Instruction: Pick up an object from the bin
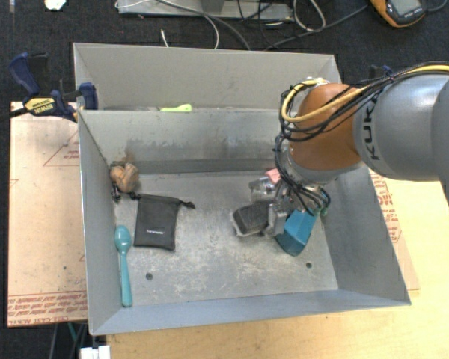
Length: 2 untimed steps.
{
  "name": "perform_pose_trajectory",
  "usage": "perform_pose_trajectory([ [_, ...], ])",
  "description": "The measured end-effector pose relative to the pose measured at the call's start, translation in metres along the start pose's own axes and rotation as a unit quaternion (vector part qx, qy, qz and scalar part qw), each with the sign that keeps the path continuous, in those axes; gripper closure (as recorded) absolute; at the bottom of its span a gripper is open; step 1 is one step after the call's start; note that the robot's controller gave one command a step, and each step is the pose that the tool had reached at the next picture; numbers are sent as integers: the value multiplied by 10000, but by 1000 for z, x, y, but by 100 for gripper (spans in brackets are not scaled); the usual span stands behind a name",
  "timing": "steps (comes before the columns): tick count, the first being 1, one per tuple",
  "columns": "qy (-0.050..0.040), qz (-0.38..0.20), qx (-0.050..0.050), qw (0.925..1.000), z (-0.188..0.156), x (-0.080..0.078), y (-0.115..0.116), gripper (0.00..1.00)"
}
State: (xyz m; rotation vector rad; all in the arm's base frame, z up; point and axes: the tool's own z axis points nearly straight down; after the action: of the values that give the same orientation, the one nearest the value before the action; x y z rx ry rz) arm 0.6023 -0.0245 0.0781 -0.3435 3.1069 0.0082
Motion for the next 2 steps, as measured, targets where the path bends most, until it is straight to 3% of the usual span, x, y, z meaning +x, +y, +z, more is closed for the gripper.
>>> perform_pose_trajectory([
  [2,-25,8,-1,10000,-11,-1,0,100],
])
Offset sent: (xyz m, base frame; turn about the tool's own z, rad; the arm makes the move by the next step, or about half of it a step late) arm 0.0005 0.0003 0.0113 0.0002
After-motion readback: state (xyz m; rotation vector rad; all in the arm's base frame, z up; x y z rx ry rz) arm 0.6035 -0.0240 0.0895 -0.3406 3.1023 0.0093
